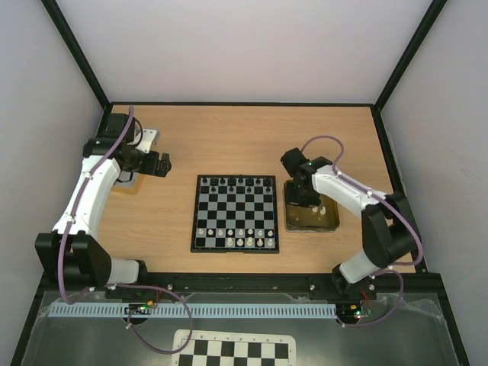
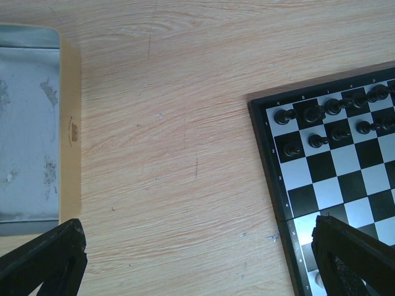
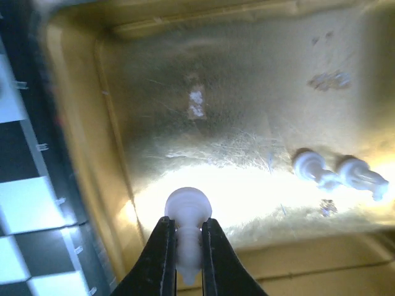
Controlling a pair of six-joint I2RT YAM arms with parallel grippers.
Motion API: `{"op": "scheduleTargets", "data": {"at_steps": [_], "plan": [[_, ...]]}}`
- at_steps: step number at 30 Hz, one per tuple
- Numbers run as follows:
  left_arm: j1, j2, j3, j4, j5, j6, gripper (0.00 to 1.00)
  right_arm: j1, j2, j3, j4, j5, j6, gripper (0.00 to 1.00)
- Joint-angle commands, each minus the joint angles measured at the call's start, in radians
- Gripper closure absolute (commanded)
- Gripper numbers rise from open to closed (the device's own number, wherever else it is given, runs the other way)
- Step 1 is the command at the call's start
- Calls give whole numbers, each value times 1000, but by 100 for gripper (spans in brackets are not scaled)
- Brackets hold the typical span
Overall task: Set up the chess pieces on the board
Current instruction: Pick up the chess piece from the storage box, then place the chess piece on the chessboard.
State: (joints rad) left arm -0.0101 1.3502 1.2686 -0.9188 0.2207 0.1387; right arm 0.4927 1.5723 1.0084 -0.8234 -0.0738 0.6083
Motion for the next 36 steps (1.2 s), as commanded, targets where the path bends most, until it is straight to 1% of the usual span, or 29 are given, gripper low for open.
{"op": "scheduleTargets", "data": {"at_steps": [1,5,8,12,18,23,29,36], "plan": [[4,14,13,-11,16,5,1,62,-93,126,-188,85,10,98],[4,22,21,-10,26,2,1,195,-100,254,-270,73,92,98],[2,26,29,-9,28,2,1,332,-59,340,-296,64,157,98],[2,18,28,-9,29,0,1,502,27,403,-260,52,219,98],[2,-7,13,-7,25,0,1,704,220,553,-253,91,226,98],[2,-23,2,-5,24,-2,1,754,295,570,-186,42,234,98],[5,-41,-9,-2,22,-3,1,763,325,518,-105,9,247,98],[9,-52,-11,-5,23,-3,1,773,367,525,-91,-3,247,98]]}}
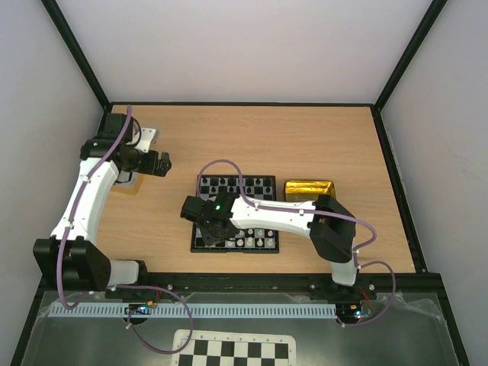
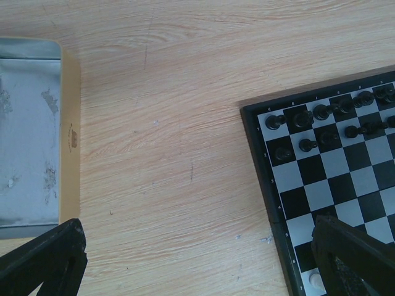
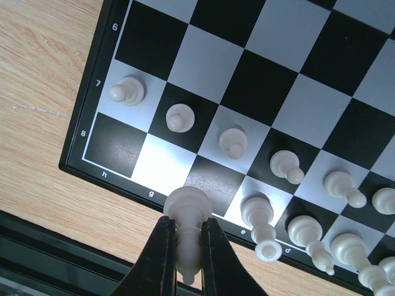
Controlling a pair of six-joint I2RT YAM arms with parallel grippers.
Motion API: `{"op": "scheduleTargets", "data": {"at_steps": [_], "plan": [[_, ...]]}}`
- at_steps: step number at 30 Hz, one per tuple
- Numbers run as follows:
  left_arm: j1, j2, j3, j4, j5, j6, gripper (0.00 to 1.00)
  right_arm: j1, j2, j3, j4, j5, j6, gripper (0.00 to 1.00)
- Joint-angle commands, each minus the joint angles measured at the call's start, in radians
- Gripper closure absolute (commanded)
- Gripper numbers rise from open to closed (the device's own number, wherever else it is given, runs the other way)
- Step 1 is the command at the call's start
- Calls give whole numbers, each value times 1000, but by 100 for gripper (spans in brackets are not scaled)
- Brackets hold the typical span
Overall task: Set up the chess pieces on the board
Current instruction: Place the chess piece on the chessboard.
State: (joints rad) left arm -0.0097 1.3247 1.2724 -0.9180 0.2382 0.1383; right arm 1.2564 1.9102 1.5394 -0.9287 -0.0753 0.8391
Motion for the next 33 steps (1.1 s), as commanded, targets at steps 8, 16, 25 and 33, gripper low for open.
{"op": "scheduleTargets", "data": {"at_steps": [8,16,25,33], "plan": [[10,-29,-16,-4,9,-2,1,12,48,3,0,-18,13,98],[11,-27,-13,1,18,-5,1,12,60,-4,-10,-28,18,98],[11,-22,-8,0,23,-3,1,9,63,-22,-4,-49,18,98],[13,-25,-10,1,28,-2,1,-3,52,-64,8,-70,31,98]]}}
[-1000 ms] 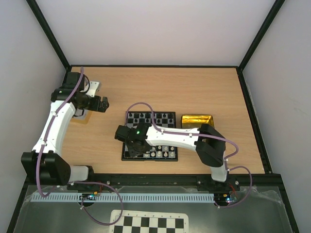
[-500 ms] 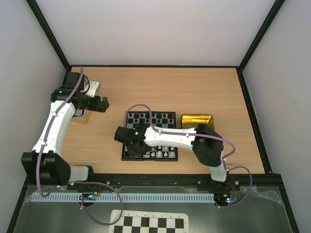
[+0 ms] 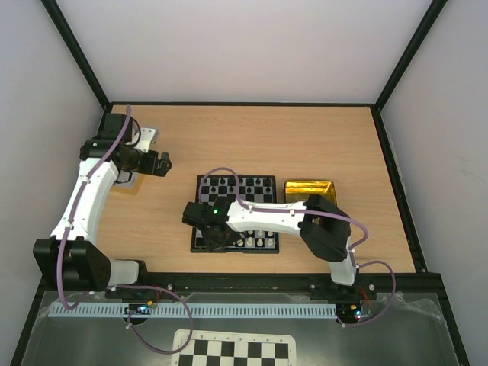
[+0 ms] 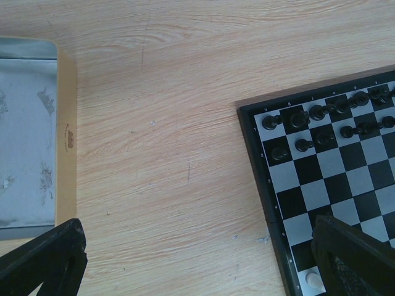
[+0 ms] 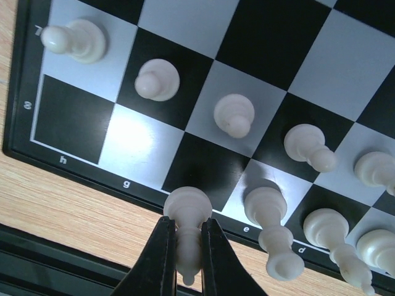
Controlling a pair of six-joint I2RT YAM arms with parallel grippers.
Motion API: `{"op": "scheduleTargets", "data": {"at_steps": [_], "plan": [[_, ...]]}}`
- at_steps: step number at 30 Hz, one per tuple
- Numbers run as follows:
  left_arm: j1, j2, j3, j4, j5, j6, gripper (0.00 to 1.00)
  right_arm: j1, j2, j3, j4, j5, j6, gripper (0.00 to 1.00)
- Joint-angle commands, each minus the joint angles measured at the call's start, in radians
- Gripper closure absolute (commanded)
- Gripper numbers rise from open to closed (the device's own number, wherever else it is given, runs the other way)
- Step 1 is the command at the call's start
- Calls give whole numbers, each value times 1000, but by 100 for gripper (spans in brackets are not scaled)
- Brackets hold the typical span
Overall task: Set up the chess pieces on the board
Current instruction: Place the chess piece on the chessboard.
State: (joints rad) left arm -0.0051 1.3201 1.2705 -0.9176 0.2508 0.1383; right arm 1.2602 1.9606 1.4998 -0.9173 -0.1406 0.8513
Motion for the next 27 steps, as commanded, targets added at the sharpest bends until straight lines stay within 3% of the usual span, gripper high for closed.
{"op": "scheduleTargets", "data": {"at_steps": [1,27], "plan": [[8,-22,-9,1,17,-3,1,-7,1,-25,-4,-4,20,98],[11,-23,-10,0,19,-5,1,-24,30,0,-9,-5,2,98]]}}
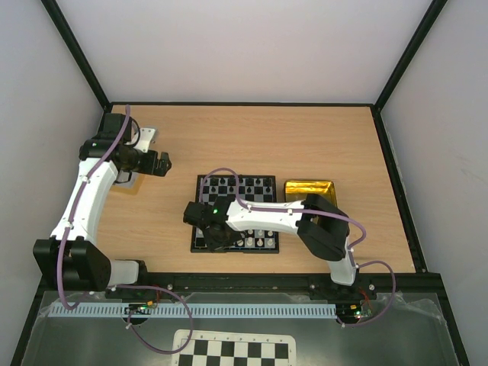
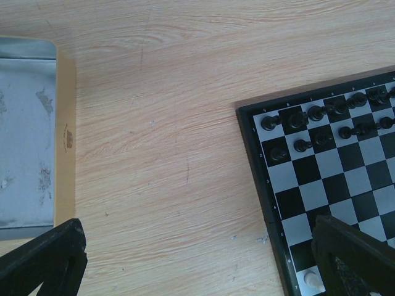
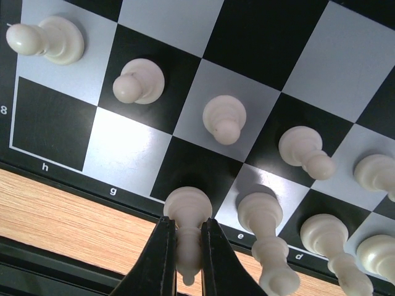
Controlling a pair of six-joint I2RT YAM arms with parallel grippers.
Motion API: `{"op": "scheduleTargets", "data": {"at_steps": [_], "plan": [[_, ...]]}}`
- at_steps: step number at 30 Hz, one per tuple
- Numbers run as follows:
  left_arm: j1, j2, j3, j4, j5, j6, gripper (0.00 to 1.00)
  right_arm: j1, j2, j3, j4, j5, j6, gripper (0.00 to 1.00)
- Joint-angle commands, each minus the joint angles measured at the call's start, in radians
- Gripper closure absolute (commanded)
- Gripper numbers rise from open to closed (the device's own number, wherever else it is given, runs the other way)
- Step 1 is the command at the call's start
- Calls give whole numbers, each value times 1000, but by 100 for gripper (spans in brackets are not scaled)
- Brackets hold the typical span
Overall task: Set up the chess pieces on the board
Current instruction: Place the chess piece on the chessboard.
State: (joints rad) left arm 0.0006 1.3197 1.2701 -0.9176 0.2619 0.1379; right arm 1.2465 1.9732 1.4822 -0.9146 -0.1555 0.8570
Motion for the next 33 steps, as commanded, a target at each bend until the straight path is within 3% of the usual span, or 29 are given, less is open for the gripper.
{"op": "scheduleTargets", "data": {"at_steps": [1,33], "plan": [[6,-21,-11,0,7,-4,1,-12,18,18,-12,10,-5,98],[6,16,14,7,7,-5,1,-38,53,46,-12,-12,-41,98]]}}
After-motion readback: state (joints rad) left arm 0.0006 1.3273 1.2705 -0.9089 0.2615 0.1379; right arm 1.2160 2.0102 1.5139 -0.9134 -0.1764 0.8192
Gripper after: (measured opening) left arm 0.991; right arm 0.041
